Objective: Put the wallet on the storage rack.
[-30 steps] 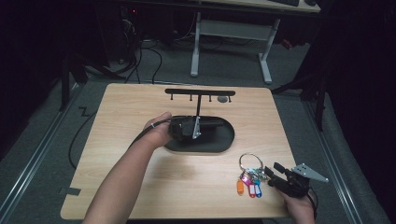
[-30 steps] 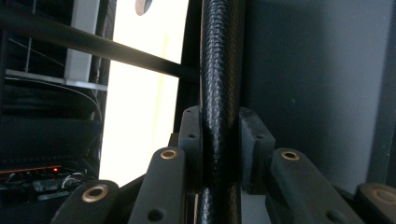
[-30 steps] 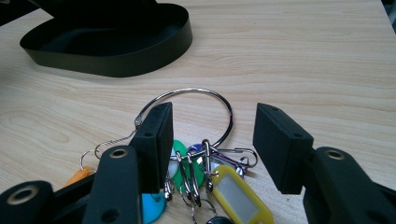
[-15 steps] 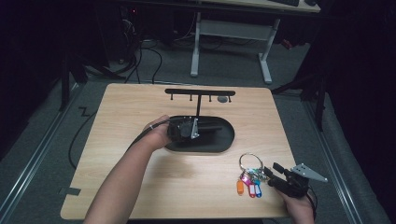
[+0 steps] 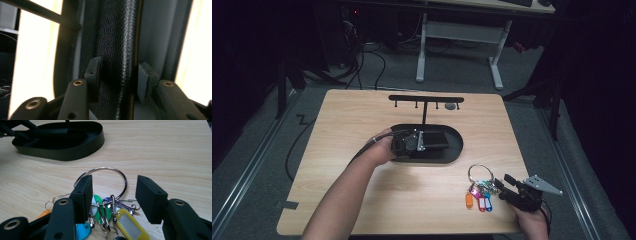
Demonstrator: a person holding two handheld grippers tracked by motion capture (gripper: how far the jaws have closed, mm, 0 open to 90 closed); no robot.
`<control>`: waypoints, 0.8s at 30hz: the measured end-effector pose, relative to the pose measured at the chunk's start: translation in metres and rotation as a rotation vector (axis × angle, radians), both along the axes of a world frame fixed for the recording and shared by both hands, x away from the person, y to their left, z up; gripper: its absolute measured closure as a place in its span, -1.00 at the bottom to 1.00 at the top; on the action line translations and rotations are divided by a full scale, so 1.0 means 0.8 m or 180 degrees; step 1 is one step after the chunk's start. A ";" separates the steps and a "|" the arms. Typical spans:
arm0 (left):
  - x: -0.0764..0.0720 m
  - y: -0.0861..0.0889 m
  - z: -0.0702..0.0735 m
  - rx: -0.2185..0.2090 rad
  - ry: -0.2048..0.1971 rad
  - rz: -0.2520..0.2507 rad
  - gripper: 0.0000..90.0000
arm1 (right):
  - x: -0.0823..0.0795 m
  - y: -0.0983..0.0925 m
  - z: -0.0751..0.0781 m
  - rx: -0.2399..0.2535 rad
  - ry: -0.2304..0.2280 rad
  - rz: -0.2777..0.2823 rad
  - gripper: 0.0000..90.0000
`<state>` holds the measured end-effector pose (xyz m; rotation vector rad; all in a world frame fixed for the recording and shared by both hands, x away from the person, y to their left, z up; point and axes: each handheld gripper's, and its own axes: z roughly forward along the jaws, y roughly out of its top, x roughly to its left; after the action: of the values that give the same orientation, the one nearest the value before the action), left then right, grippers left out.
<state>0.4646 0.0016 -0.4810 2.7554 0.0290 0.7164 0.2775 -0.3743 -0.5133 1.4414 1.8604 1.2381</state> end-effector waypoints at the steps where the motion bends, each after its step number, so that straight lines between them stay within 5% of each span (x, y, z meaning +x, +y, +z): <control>1: -0.001 0.000 -0.003 0.0024 0.0004 0.0001 0.28 | 0.000 0.000 0.000 0.0001 0.0000 0.0000 0.07; 11: -0.004 0.010 -0.007 0.0081 0.0113 0.0043 0.20 | 0.002 0.001 0.000 -0.0005 0.0001 0.0019 0.07; 14: -0.006 0.021 0.008 -0.0130 0.0138 0.0157 0.20 | 0.003 0.001 0.001 -0.0007 0.0004 0.0024 0.07; 21: -0.021 0.034 0.025 -0.0278 0.0172 0.0253 0.22 | 0.004 0.004 0.002 -0.0036 -0.0009 0.0055 0.07; 24: -0.032 0.042 0.035 -0.0458 0.0200 0.0304 0.21 | 0.005 0.004 0.002 -0.0031 0.0006 0.0053 0.07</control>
<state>0.4392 0.0349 -0.4530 2.6520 0.2180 0.6253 0.2813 -0.3708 -0.5114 1.4252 1.8809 1.2343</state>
